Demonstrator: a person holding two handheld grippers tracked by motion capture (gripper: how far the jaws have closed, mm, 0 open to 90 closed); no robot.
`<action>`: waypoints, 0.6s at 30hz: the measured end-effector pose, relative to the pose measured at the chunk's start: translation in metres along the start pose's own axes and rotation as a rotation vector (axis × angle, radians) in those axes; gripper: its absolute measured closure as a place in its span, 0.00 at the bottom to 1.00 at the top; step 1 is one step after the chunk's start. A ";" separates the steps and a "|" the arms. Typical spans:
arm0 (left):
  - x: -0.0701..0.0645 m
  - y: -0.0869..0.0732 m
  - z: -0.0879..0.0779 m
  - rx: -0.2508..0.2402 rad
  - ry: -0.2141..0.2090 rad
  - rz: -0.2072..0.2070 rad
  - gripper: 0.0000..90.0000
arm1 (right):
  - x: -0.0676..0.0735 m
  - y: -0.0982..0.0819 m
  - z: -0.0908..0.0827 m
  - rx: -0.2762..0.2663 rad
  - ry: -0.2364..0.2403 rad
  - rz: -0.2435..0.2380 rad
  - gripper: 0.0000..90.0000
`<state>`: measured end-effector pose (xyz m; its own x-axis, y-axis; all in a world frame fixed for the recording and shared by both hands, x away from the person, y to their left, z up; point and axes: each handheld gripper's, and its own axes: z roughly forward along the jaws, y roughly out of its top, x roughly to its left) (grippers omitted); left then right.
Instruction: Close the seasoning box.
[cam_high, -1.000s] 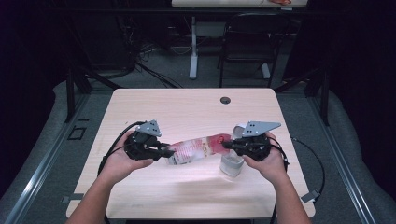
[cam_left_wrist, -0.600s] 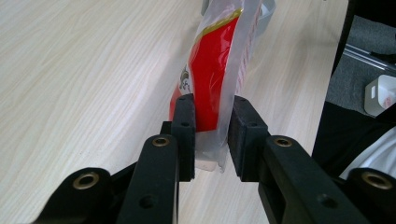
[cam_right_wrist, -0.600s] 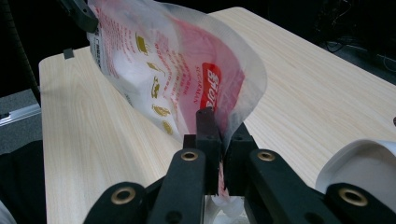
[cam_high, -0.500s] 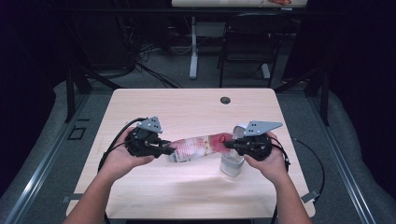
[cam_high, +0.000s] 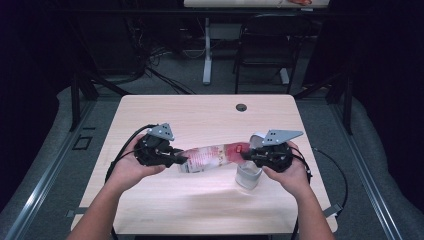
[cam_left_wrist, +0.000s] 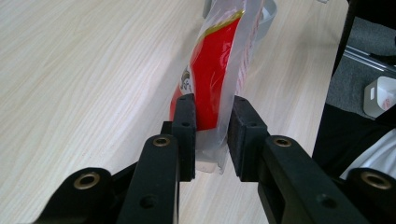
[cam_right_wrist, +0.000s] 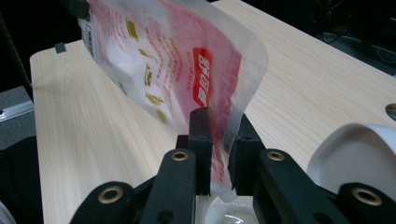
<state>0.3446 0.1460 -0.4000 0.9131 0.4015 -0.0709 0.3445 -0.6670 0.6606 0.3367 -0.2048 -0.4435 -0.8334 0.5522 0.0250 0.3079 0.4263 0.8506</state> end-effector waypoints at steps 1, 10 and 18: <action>0.000 0.000 0.000 0.001 0.000 0.001 0.83 | 0.000 0.000 0.000 0.000 -0.002 0.002 0.90; 0.000 0.003 0.000 0.000 -0.003 0.001 0.83 | -0.003 -0.002 -0.006 -0.007 -0.008 0.011 0.90; 0.001 0.003 0.000 -0.001 -0.008 0.000 0.83 | -0.004 -0.002 -0.006 -0.006 -0.012 0.010 0.93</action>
<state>0.3463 0.1441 -0.3976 0.9148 0.3966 -0.0763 0.3440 -0.6662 0.6617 0.3363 -0.2119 -0.4419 -0.8248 0.5648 0.0277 0.3136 0.4160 0.8536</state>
